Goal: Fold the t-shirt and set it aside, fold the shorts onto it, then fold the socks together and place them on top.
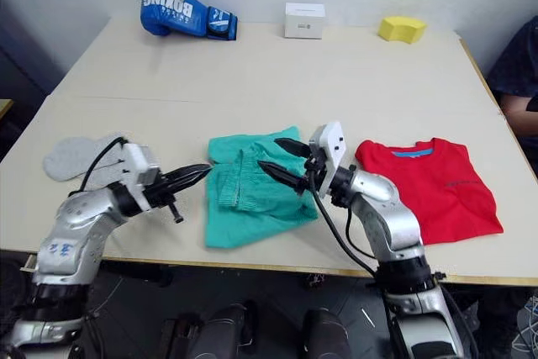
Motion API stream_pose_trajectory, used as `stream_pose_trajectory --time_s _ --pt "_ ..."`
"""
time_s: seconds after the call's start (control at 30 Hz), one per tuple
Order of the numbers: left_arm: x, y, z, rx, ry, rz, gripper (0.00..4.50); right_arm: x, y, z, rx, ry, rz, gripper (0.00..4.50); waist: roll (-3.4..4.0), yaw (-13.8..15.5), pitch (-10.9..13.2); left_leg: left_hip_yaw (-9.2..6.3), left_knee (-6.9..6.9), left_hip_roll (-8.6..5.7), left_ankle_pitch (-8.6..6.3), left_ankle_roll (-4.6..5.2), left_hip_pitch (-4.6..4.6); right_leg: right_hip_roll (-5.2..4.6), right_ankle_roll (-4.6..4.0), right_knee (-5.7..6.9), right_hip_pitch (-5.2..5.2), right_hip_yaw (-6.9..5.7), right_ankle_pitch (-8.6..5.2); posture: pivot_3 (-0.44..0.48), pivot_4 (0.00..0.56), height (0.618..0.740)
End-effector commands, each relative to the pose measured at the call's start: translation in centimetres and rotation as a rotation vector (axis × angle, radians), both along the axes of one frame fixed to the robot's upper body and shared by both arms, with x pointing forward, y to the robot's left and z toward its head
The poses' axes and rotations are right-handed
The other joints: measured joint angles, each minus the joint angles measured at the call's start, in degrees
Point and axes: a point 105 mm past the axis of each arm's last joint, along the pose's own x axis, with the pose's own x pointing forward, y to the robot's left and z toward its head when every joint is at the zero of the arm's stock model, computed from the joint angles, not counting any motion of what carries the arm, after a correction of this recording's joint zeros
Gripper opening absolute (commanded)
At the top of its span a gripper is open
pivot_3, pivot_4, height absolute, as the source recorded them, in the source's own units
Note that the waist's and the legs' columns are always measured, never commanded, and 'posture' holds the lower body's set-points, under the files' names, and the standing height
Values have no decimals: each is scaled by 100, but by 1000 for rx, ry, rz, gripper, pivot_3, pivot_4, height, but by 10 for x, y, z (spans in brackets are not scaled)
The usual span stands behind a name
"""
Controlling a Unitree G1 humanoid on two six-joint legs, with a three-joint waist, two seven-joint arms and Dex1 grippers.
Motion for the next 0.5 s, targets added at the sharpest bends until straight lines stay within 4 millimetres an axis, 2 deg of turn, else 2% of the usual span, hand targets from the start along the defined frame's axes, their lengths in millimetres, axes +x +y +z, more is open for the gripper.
stream_pose_trajectory --time_s 0.03,0.17,0.2,0.37,0.5 --pt "6 -16 -13 54 21 -31 0 13 9 3 -54 -119 55 1814 0 -15 0 11 -1 3 13 9 3 4 1 4 -5 1 1 0 150 740" --pt "15 -28 -25 69 45 -18 0 21 21 -18 -201 -195 166 288 -2 -50 1 40 -4 26 26 -24 0 36 2 20 -19 0 1 0 150 740" --pt "18 -29 -28 70 49 -7 0 20 23 -24 -235 -207 203 50 -3 -52 3 42 -4 26 26 -24 0 38 2 18 -19 1 1 0 150 740" --pt "21 -37 -52 131 131 18 0 24 23 -47 -346 -194 302 50 -2 -65 6 45 14 25 22 -15 1 35 5 10 -3 3 3 0 150 740" --pt "17 -23 -80 269 171 77 0 43 17 -56 -384 -122 220 50 -1 -131 6 45 39 26 16 -6 8 30 10 13 4 11 6 0 150 740"
